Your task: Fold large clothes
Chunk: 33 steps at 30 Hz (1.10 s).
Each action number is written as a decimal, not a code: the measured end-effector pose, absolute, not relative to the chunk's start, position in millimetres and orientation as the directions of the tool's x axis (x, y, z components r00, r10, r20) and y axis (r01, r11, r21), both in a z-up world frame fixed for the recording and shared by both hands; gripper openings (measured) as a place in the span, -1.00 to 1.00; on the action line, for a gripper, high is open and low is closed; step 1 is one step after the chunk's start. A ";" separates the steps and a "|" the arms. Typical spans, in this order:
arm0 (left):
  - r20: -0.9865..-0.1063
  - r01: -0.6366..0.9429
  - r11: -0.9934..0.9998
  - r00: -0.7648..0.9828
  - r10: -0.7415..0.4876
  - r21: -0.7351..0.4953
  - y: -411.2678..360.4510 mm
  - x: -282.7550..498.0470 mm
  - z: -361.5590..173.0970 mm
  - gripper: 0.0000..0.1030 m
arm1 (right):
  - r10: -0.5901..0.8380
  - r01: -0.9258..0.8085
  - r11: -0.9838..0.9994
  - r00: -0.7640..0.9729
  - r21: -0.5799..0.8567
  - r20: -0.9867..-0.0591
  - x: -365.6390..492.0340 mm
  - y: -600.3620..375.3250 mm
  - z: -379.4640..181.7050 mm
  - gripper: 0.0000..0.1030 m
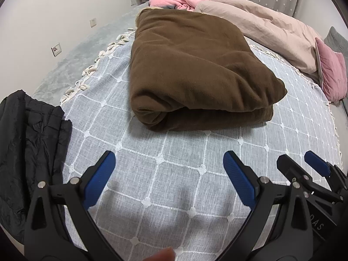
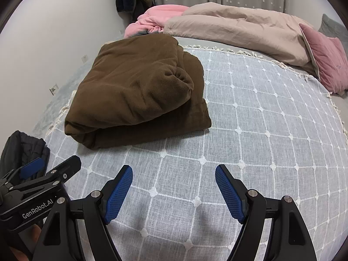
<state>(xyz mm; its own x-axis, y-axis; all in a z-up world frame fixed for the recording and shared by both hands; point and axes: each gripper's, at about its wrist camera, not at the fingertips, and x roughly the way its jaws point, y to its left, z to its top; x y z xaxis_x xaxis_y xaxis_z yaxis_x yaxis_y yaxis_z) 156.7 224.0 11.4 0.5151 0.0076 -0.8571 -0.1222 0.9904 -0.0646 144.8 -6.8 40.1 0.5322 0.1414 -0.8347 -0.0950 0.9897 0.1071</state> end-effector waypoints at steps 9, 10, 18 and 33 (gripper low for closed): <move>-0.859 -0.120 0.990 0.512 0.001 -0.071 223.9 156.9 10.5 0.92 | 0.143 -0.096 0.989 0.532 0.109 -0.835 144.6 -5.2 40.8 0.54; -0.859 -0.120 0.990 0.511 0.000 -0.071 223.9 156.8 10.4 0.92 | 0.143 -0.096 0.990 0.532 0.108 -0.834 144.5 -5.0 40.9 0.54; -0.859 -0.120 0.990 0.512 0.001 -0.070 224.7 157.2 10.1 0.92 | 0.144 -0.097 0.989 0.530 0.109 -0.836 143.6 -4.0 40.8 0.54; -0.865 -0.123 0.991 0.502 0.021 -0.047 225.2 155.8 5.8 0.92 | 0.145 -0.097 0.989 0.531 0.110 -0.835 143.1 -3.5 40.7 0.54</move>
<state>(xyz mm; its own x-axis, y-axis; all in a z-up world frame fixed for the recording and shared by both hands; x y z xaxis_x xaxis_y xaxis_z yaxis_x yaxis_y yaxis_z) 155.8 225.2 5.8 0.5022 0.0212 -0.8645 -0.1226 0.9914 -0.0469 143.1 -3.5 40.7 0.5310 0.1448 -0.8349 -0.0970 0.9892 0.1098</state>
